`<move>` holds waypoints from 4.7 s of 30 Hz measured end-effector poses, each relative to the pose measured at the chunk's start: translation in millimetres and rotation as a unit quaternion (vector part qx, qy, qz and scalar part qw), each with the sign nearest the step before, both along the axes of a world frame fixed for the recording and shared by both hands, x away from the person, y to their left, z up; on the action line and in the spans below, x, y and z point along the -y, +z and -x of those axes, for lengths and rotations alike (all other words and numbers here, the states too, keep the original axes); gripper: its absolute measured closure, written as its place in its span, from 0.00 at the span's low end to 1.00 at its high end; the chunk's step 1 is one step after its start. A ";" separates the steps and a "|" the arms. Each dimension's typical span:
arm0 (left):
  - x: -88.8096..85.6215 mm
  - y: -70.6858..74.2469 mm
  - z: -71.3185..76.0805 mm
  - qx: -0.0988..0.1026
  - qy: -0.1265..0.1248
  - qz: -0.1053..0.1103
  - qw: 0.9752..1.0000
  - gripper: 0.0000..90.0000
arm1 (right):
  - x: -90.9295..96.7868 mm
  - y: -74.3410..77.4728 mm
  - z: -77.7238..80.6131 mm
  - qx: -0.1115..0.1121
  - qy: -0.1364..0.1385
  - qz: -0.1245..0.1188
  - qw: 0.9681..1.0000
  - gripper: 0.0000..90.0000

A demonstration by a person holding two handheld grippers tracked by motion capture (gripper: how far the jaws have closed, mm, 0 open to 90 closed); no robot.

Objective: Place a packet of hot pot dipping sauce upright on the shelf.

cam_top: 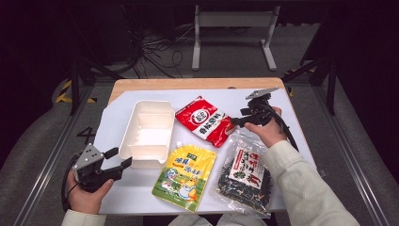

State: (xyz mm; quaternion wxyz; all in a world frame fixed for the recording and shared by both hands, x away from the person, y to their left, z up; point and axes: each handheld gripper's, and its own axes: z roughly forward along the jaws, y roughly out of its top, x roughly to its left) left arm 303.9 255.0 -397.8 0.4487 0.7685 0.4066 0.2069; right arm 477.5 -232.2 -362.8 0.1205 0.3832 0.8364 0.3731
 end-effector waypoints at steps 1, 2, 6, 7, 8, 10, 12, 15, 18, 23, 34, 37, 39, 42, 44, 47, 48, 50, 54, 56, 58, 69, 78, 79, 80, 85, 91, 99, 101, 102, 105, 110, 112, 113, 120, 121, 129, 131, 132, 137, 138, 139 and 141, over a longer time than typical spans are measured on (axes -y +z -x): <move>0.3 0.0 0.0 0.001 0.000 -0.003 1.000 0.41 | -1.4 -2.3 -3.7 -0.005 -0.002 0.003 1.000 0.35; 1.3 -0.1 0.3 0.001 -0.001 -0.003 1.000 0.41 | -2.3 -3.8 -6.0 -0.008 -0.004 0.005 1.000 0.35; 2.6 -0.3 0.5 0.003 -0.008 -0.007 1.000 0.43 | -5.9 -10.8 -14.7 -0.021 -0.010 0.000 1.000 0.33; 2.7 -0.3 0.7 0.003 -0.007 -0.006 1.000 0.43 | -7.6 -13.6 -17.6 -0.025 -0.012 0.001 1.000 0.33; 2.4 -0.1 0.6 0.003 -0.009 -0.004 1.000 0.43 | -8.6 -15.3 -19.2 -0.028 -0.013 0.002 1.000 0.33; 2.1 0.0 0.7 0.001 -0.010 -0.004 1.000 0.45 | -11.4 -20.1 -24.3 -0.035 -0.016 0.006 0.999 0.33; 2.4 -0.6 0.5 -0.004 -0.007 -0.005 1.000 0.45 | -13.0 -24.2 -29.5 -0.046 -0.020 0.006 0.999 0.33; 3.2 -2.8 0.0 -0.011 -0.016 -0.006 1.000 0.47 | -14.9 -29.4 -35.8 -0.053 -0.029 0.009 0.998 0.32; 4.4 -3.1 3.6 -0.006 -0.019 -0.009 1.000 0.47 | -16.0 -35.5 -41.6 -0.061 -0.036 0.008 0.997 0.30; -1.1 -3.2 10.5 -0.010 -0.011 -0.005 1.000 0.41 | -20.0 -43.5 -50.2 -0.074 -0.045 0.007 0.996 0.27; -9.7 -6.3 16.8 -0.022 -0.005 0.007 1.000 0.35 | -29.7 -57.5 -58.4 -0.100 -0.041 0.021 0.994 0.25; -11.6 -4.9 18.3 -0.023 -0.012 0.014 1.000 0.36 | -32.4 -62.3 -59.1 -0.108 -0.035 0.028 0.993 0.24; -11.7 -4.9 17.9 -0.025 -0.017 0.015 0.999 0.36 | -36.9 -69.0 -58.0 -0.118 -0.021 0.036 0.992 0.22; -10.8 -4.8 17.4 -0.028 -0.021 0.014 0.999 0.37 | -41.0 -70.5 -56.3 -0.123 -0.013 0.034 0.992 0.27; -10.3 -4.5 17.5 -0.027 -0.020 0.014 0.999 0.37 | -40.4 -69.8 -55.5 -0.122 -0.014 0.032 0.992 0.34; -10.1 -4.4 17.7 -0.026 -0.019 0.014 0.999 0.37 | -37.2 -67.6 -54.7 -0.118 -0.018 0.028 0.992 0.46; -10.0 -5.1 17.6 -0.022 -0.017 0.013 1.000 0.37 | -35.4 -66.6 -54.4 -0.116 -0.017 0.026 0.993 0.51; -10.3 -6.3 17.9 -0.012 -0.013 0.014 1.000 0.36 | -32.2 -65.0 -52.4 -0.103 -0.015 0.021 0.994 0.64; -10.0 -8.0 20.3 0.015 -0.004 0.020 1.000 0.40 | -32.1 -62.4 -48.4 -0.086 -0.008 0.027 0.996 0.72; -8.3 -7.8 21.8 0.032 0.000 0.018 0.999 0.40 | -34.9 -61.0 -45.6 -0.075 -0.009 0.040 0.996 0.75; -5.3 -7.0 22.3 0.039 0.002 0.011 0.999 0.40 | -36.8 -59.8 -43.5 -0.070 -0.010 0.046 0.996 0.77; 6.6 2.0 18.1 -0.033 -0.017 0.076 0.996 0.26 | -33.2 -49.1 -27.6 -0.021 -0.024 0.044 0.999 0.82; 37.6 9.8 17.1 -0.020 -0.042 0.057 0.997 0.19 | -11.8 -14.5 2.3 0.036 -0.031 -0.011 0.999 0.82; 40.8 10.4 16.5 -0.025 -0.046 0.054 0.997 0.19 | -11.8 -14.5 2.3 0.036 -0.031 -0.011 0.999 0.82; 44.4 10.5 16.3 -0.032 -0.047 0.054 0.997 0.22 | -11.0 -11.5 6.5 0.042 -0.028 -0.014 0.999 0.82; 55.9 11.7 10.5 -0.045 -0.048 0.050 0.997 0.26 | -10.6 0.9 29.1 0.066 -0.006 -0.015 0.998 0.82; 73.7 12.4 7.4 -0.036 -0.064 0.032 0.997 0.30 | -8.7 12.0 53.3 0.088 0.010 -0.025 0.996 0.82; 95.3 12.4 -3.4 -0.037 -0.085 0.041 0.995 0.38 | -13.3 17.4 78.4 0.110 0.026 -0.043 0.993 0.83; 100.4 11.3 -7.6 -0.042 -0.095 0.047 0.993 0.41 | -15.6 18.3 83.3 0.114 0.032 -0.049 0.992 0.83; 103.6 10.6 -9.8 -0.045 -0.101 0.050 0.993 0.41 | -16.9 18.9 85.5 0.118 0.033 -0.050 0.991 0.83; 111.9 8.1 -14.3 -0.047 -0.113 0.058 0.991 0.41 | -20.1 21.0 91.4 0.125 0.037 -0.060 0.990 0.83; 120.0 4.8 -21.3 -0.052 -0.122 0.081 0.988 0.37 | -29.3 21.1 100.0 0.128 0.050 -0.072 0.988 0.83; 121.4 4.1 -22.3 -0.053 -0.122 0.083 0.988 0.37 | -33.3 20.0 103.5 0.130 0.057 -0.071 0.987 0.83; 122.4 3.5 -23.8 -0.053 -0.124 0.084 0.987 0.38 | -35.2 19.5 105.2 0.131 0.060 -0.070 0.987 0.83; 129.7 -1.6 -33.6 -0.074 -0.128 0.143 0.979 0.33 | -42.8 18.3 111.2 0.143 0.067 -0.077 0.985 0.83; 131.3 -1.6 -34.0 -0.073 -0.127 0.147 0.978 0.33 | -44.9 17.0 111.5 0.144 0.067 -0.079 0.984 0.83; 140.8 -3.7 -37.2 -0.063 -0.125 0.141 0.980 0.32 | -53.1 12.6 117.1 0.143 0.077 -0.083 0.983 0.83; 138.9 -4.4 -37.9 -0.069 -0.125 0.146 0.979 0.35 | -55.0 12.1 119.7 0.145 0.079 -0.087 0.982 0.83; 138.4 -4.6 -37.8 -0.069 -0.127 0.147 0.979 0.40 | -56.2 11.8 121.4 0.147 0.081 -0.088 0.982 0.83; 136.0 -2.2 -33.2 -0.058 -0.122 0.142 0.981 0.61 | -60.3 9.5 124.4 0.150 0.082 -0.089 0.981 0.82; 134.2 -2.0 -33.1 -0.058 -0.124 0.151 0.979 0.66 | -60.5 8.9 124.6 0.149 0.082 -0.092 0.981 0.82; 132.0 -1.2 -32.7 -0.060 -0.127 0.157 0.978 0.76 | -60.7 8.3 124.9 0.150 0.083 -0.091 0.981 0.82; 129.0 0.8 -32.3 -0.052 -0.132 0.156 0.978 0.89 | -61.5 6.5 125.1 0.146 0.085 -0.094 0.981 0.82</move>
